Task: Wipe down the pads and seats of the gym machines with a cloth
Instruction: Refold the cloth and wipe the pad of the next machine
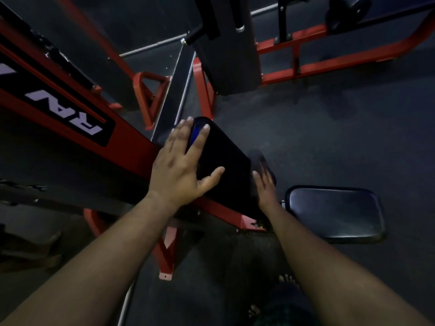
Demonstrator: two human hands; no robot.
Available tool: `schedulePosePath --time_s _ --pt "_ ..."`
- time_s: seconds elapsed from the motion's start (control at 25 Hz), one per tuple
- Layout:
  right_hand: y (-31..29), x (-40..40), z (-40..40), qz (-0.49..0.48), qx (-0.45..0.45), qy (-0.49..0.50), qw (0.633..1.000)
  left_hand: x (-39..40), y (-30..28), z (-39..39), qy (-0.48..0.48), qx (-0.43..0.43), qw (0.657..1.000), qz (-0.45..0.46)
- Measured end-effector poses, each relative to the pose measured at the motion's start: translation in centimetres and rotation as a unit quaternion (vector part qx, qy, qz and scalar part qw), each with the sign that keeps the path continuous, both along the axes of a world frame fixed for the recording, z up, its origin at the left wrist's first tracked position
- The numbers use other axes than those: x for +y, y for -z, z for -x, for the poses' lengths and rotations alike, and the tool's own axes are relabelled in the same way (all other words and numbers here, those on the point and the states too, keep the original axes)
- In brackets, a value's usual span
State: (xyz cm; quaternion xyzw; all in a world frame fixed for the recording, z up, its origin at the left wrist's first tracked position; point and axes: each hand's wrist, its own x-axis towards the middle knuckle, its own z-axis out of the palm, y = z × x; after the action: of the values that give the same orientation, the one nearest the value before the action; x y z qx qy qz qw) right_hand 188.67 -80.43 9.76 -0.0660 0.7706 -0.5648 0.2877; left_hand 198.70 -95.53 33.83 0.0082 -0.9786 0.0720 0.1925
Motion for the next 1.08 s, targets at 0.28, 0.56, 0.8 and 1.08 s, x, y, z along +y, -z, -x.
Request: schedulePosePath --time_s 0.28,0.56,0.8,1.08 --pt "-5.7 -1.4 -2.3 0.048 -0.029 0.093 0.994 0.2 0.1 0.0 0.0 0.004 1.0 -0.008" --pt "-1.2 1.0 -7.4 0.044 0.137 0.06 0.988 -0.1 0.7 -0.1 0.018 0.016 0.999 -0.034" --pt "6.1 1.4 -3.0 -0.02 -0.061 0.061 0.996 -0.1 0.7 -0.3 0.016 0.016 0.999 -0.046" --pt "-4.2 -2.6 0.6 0.049 -0.042 0.144 0.988 -0.3 0.3 -0.3 0.009 -0.006 0.998 -0.055"
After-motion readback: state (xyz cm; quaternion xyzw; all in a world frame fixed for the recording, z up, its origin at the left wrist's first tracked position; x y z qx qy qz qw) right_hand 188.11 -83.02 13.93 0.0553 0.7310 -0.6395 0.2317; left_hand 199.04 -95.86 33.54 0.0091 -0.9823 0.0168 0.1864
